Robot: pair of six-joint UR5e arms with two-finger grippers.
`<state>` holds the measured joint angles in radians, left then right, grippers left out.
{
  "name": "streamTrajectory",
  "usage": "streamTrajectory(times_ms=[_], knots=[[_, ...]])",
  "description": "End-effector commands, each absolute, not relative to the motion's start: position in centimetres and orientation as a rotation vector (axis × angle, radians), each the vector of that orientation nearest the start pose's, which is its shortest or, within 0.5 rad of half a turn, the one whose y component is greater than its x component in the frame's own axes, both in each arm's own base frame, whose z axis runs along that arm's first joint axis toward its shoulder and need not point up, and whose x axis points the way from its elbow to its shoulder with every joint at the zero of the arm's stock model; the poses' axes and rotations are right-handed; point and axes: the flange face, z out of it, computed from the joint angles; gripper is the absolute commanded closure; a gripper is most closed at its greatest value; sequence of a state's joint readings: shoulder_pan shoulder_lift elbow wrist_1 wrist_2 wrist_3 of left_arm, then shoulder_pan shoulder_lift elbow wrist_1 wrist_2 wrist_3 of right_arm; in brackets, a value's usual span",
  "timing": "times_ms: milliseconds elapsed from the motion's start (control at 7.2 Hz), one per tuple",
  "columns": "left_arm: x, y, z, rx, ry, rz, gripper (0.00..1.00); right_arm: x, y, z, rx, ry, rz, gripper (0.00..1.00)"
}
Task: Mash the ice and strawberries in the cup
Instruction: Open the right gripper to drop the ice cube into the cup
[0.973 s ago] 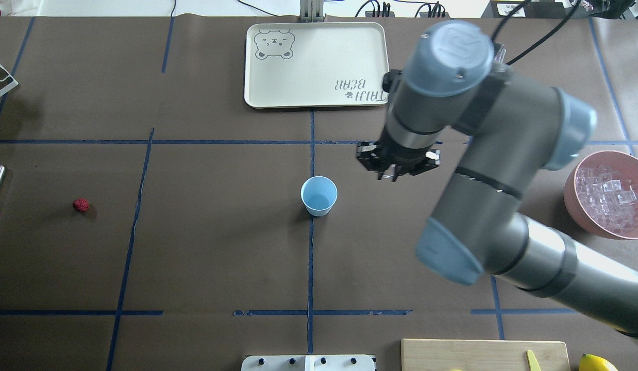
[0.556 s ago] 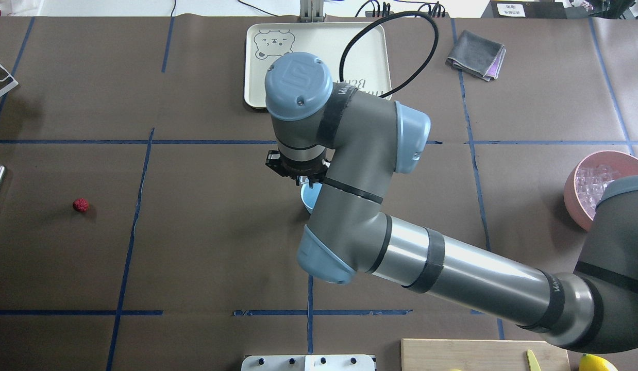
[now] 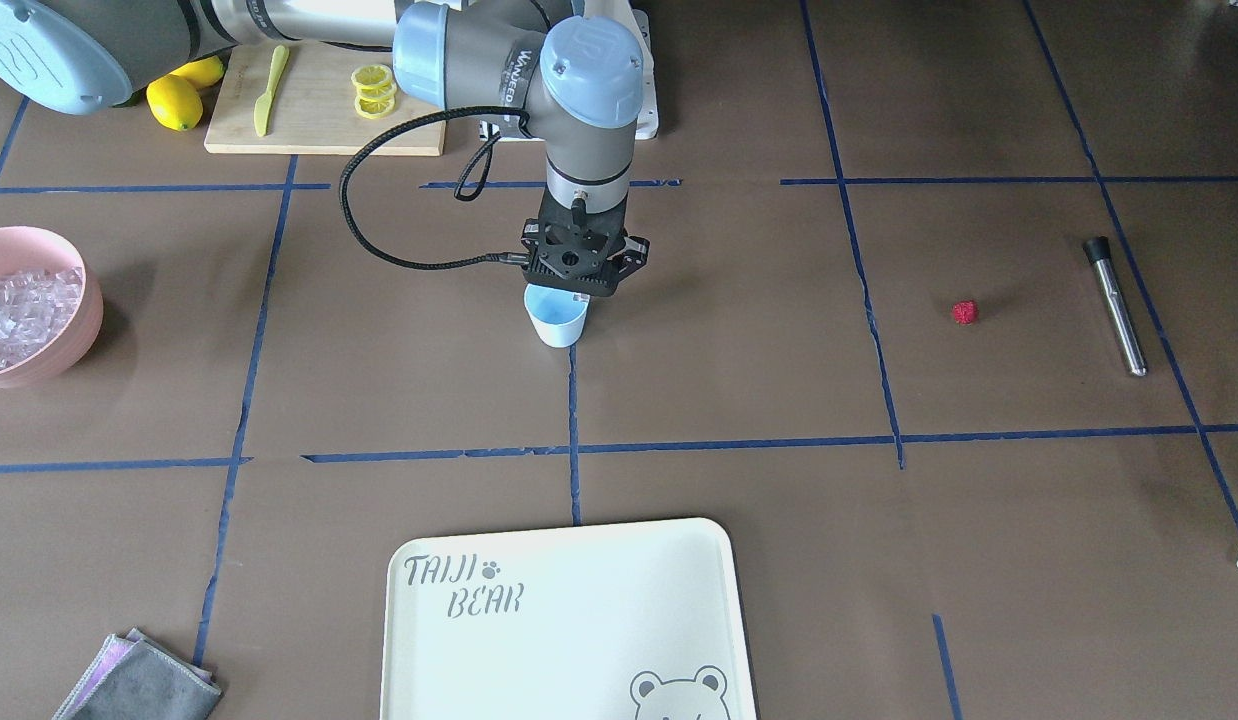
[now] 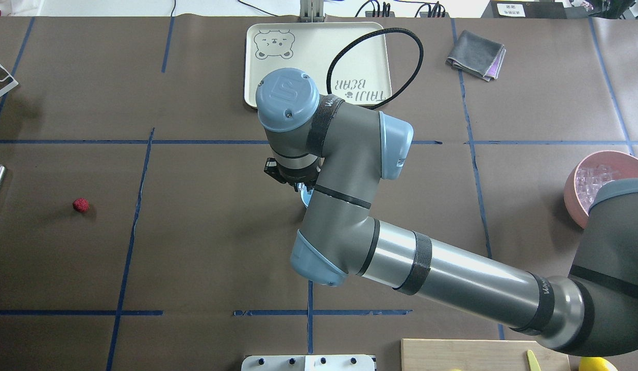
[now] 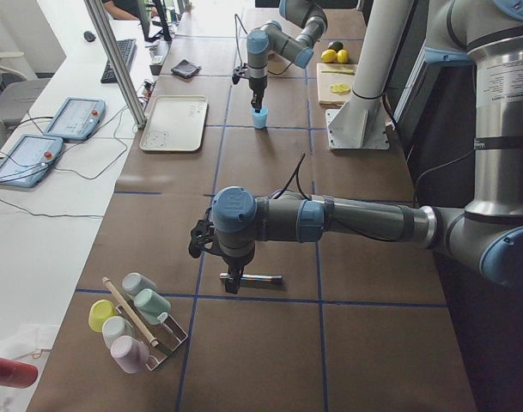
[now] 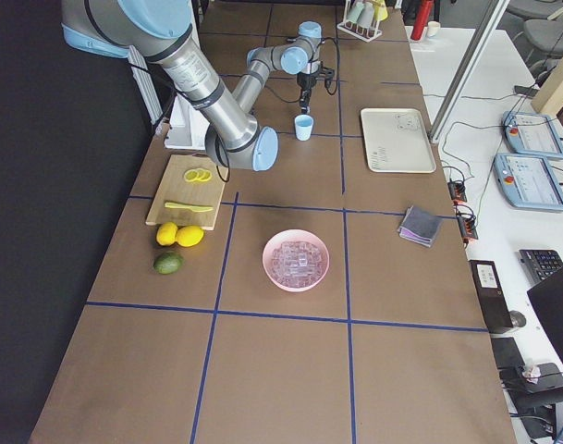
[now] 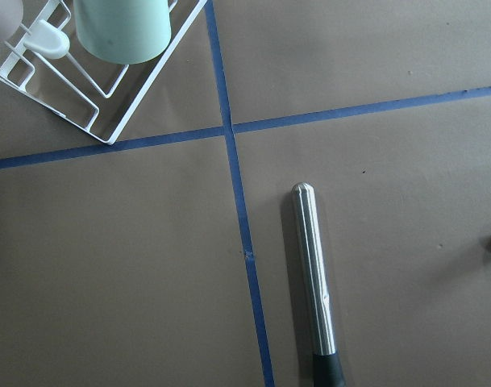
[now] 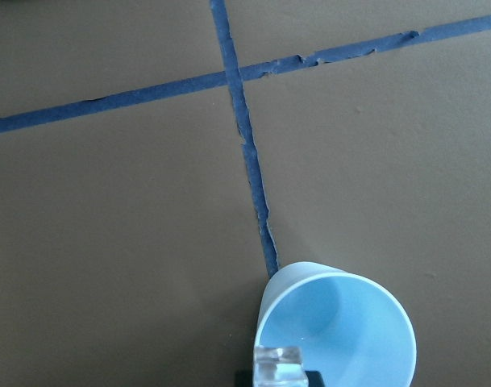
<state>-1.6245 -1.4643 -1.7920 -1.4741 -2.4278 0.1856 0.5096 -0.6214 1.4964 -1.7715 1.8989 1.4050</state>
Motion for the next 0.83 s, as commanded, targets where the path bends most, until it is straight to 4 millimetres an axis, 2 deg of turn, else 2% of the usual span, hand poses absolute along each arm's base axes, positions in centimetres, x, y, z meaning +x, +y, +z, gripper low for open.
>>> streamTrajectory(times_ms=[0,278,695], knots=[[-8.2,-44.2,60.3,0.120,0.850,0.132,0.00,-58.8,-44.8,13.0,-0.087,-0.706,0.228,1.00],[-8.2,-44.2,60.3,0.120,0.850,0.132,0.00,-58.7,-44.7,12.9,-0.091,-0.701,0.229,0.99],[-8.2,-44.2,60.3,0.120,0.850,0.132,0.00,-58.7,-44.7,14.0,-0.100,-0.683,0.232,0.96]])
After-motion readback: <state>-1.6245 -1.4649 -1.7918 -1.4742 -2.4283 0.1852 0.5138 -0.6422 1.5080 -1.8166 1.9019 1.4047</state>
